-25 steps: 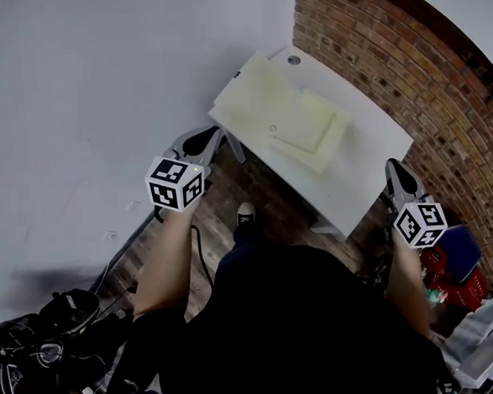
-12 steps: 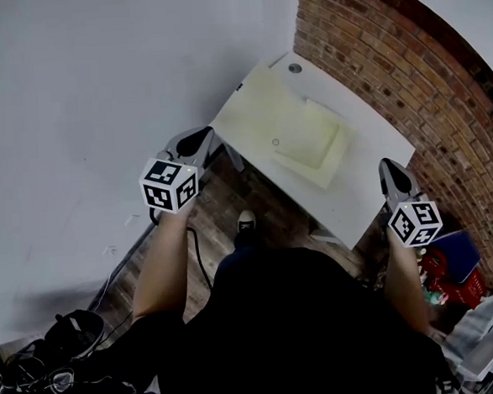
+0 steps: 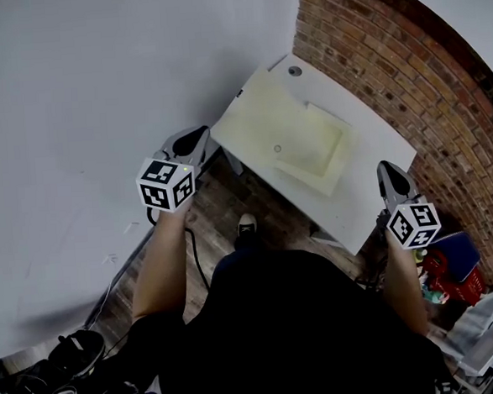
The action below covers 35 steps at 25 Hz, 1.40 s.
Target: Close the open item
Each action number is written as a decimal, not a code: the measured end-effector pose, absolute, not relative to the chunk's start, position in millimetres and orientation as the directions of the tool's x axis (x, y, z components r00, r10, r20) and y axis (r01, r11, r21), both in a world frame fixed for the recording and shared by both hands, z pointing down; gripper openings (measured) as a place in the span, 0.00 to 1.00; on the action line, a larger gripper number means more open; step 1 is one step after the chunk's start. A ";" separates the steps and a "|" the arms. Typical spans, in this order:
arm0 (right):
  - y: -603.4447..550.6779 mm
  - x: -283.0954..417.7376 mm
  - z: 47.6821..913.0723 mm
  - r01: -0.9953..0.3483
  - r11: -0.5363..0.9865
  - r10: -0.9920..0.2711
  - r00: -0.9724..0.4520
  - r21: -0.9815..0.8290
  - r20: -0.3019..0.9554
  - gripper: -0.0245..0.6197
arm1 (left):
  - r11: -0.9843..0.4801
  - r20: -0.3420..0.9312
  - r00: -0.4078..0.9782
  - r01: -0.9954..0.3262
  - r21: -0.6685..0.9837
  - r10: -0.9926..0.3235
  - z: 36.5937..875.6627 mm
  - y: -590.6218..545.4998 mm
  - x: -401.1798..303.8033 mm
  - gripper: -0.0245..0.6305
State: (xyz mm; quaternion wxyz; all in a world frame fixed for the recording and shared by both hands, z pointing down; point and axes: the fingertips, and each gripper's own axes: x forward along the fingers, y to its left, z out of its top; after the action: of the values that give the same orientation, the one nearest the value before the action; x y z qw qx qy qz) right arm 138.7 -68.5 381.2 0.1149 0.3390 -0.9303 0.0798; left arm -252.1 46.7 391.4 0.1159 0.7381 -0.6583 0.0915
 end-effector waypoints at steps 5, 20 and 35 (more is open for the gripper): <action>-73.9 134.1 385.9 -0.658 0.750 -0.621 -0.733 -0.061 0.279 0.04 | -0.098 0.294 0.112 -0.993 0.061 -0.949 399.1 41.9 -267.6 0.04; -102.9 107.7 385.1 -0.657 0.753 -0.614 -0.723 -0.040 0.315 0.04 | -0.104 0.312 0.125 -0.991 0.082 -0.942 411.5 2.7 -294.2 0.04; -123.1 67.7 385.4 -0.667 0.745 -0.620 -0.702 -0.020 0.350 0.04 | -0.138 0.323 0.165 -0.985 0.106 -0.932 416.8 -30.9 -326.7 0.04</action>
State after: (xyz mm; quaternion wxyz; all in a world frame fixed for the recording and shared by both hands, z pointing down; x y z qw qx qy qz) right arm 67.7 -123.1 385.4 0.1626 0.3498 -0.9197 0.0730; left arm -326.7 -30.9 416.8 0.1475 0.7489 -0.6399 0.0894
